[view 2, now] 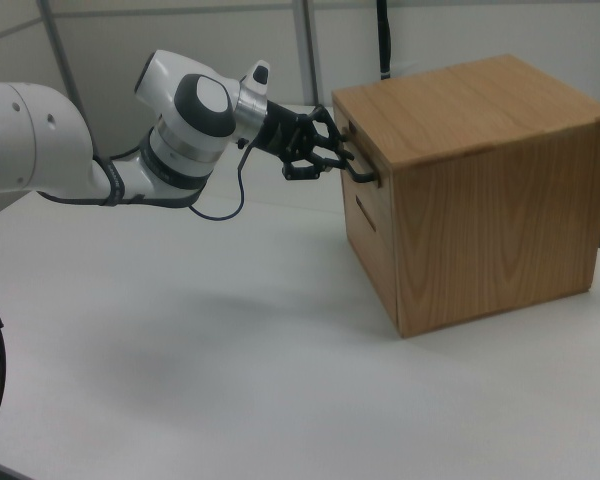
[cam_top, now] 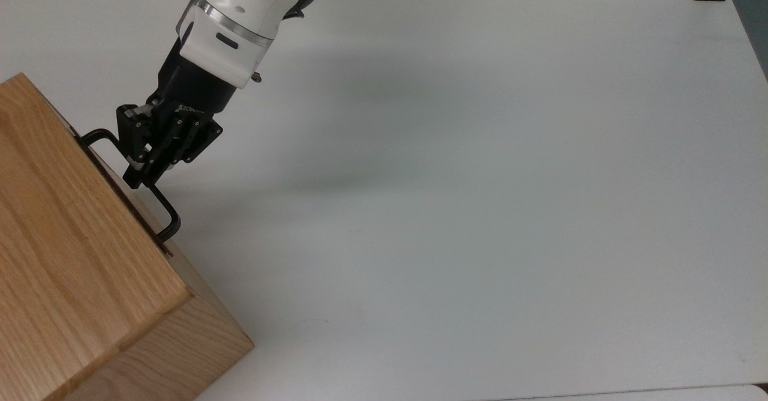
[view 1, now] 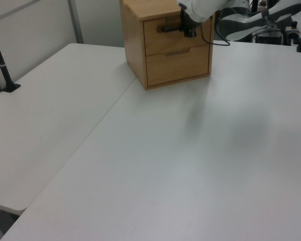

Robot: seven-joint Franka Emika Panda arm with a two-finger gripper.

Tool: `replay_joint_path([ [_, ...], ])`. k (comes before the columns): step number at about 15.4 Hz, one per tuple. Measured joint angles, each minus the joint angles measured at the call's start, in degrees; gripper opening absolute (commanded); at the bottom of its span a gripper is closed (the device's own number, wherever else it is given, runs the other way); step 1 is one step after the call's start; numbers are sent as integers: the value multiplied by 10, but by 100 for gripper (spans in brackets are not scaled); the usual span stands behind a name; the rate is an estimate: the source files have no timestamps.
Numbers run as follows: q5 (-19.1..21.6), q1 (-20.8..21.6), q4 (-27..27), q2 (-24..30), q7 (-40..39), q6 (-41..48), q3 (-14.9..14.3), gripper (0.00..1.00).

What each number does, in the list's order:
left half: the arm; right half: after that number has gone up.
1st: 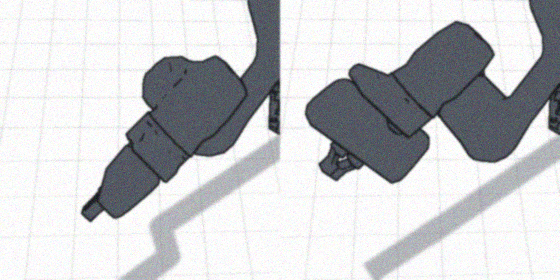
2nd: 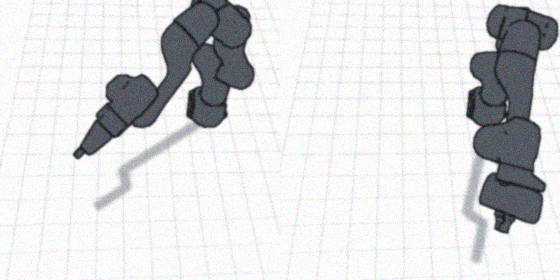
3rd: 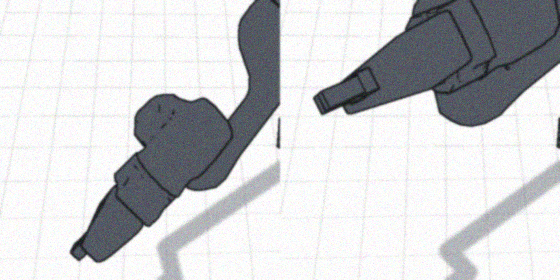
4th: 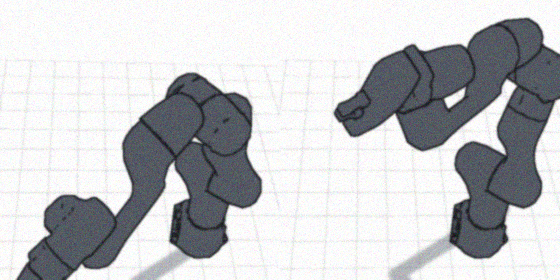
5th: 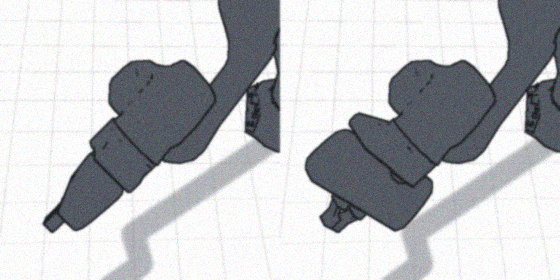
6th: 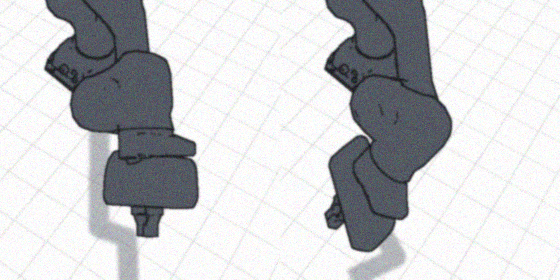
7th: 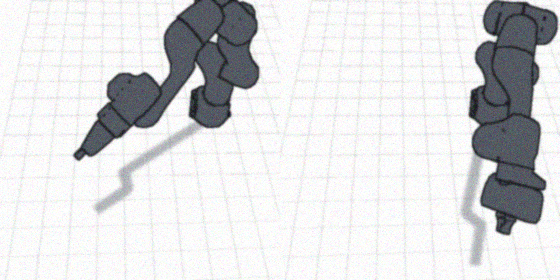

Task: Open the drawer by sliding it
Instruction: 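Pull the handle outward, sliding the upper drawer out of the cabinet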

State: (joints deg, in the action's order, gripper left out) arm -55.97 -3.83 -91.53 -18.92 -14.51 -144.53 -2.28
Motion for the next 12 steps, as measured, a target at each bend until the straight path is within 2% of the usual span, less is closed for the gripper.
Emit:
replay_joint_path([
  [4,0,16,-5,8,25,29,0,9],
  [12,0,103,-57,59,91,115,3,9],
])
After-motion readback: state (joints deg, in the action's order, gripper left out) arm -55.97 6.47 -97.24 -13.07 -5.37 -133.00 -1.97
